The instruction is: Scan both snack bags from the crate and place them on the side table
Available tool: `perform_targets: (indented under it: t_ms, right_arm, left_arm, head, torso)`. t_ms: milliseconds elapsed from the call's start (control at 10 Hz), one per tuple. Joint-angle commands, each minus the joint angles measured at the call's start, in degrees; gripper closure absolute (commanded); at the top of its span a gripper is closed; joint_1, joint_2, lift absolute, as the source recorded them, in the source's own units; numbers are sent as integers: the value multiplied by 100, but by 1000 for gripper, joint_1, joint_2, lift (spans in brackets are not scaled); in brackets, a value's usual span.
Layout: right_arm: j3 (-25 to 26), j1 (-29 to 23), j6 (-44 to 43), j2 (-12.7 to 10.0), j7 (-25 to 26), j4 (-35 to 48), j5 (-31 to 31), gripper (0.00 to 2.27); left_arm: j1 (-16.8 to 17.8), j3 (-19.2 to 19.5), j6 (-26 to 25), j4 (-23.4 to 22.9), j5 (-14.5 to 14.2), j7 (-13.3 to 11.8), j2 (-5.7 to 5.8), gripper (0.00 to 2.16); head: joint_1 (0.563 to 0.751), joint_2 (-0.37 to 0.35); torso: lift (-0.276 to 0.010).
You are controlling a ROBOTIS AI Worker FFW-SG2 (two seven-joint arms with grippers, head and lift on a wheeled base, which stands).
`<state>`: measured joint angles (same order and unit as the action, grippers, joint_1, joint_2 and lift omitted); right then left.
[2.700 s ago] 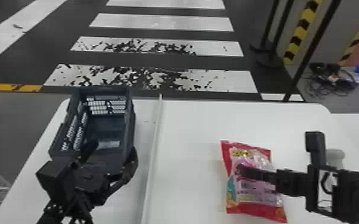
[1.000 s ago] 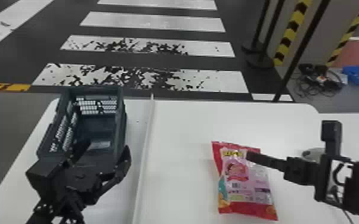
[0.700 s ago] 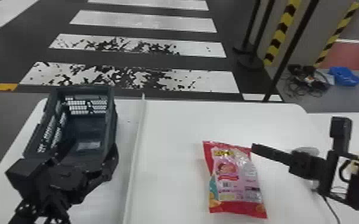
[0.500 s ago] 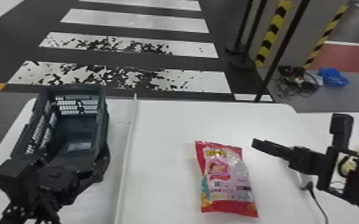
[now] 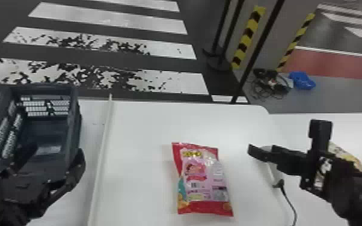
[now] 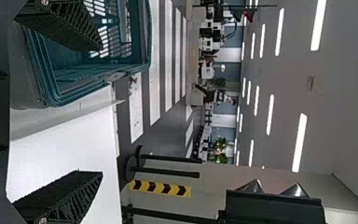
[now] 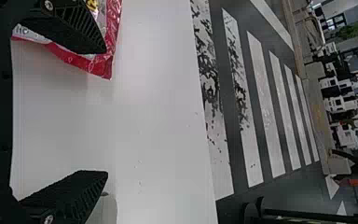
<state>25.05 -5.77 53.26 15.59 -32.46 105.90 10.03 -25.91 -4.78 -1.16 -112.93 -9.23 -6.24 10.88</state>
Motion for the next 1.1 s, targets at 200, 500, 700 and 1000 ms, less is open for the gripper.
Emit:
perform_targets:
  t_ms: [200, 500, 700, 1000]
  right_arm:
    - [-35, -3, -795, 392, 3, -843, -291, 46]
    - [-79, 155, -1164, 884, -6, -1722, -379, 46]
    - [-79, 313, -1164, 990, -138, -2162, -212, 56]
    - [-264, 551, -1164, 1043, -270, -2610, -221, 110]
  left_arm:
    - [-19, -23, -38, 34, 0, -9, -16, 39]
    - [16, -49, -38, 122, 9, -9, -25, 39]
    - [51, -84, -38, 174, 9, -9, -33, 39]
    - [60, -102, -38, 218, 0, -9, -25, 39]
  head:
    - [695, -294]
    - [695, -350]
    - [695, -350]
    - [695, -350]
  torso:
    - [-95]
    - [-95]
    - [-95]
    - [-95]
